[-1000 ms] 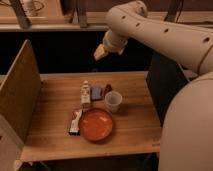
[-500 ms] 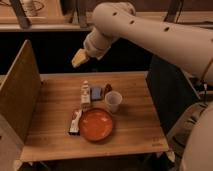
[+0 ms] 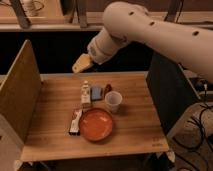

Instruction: Move the arm in a circular motion

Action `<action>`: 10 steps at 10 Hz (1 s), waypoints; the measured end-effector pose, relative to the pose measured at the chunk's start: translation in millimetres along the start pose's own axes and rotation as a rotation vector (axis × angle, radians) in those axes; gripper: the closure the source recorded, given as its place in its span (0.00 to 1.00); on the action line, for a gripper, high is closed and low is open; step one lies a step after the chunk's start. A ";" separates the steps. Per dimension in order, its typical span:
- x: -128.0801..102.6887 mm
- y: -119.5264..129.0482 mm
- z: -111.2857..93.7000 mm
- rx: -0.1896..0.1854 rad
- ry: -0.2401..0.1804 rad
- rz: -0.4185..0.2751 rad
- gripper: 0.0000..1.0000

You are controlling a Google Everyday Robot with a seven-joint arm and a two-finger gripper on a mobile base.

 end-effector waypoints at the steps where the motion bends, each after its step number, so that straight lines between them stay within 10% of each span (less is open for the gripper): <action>1: 8.9 -13.6 -11.3 0.025 -0.005 0.019 0.29; 3: 28.6 -53.0 -34.3 0.105 -0.012 0.070 0.29; 6: 65.8 -146.3 -60.6 0.324 0.011 0.159 0.29; 10: 43.6 -230.7 -41.1 0.515 0.012 0.292 0.29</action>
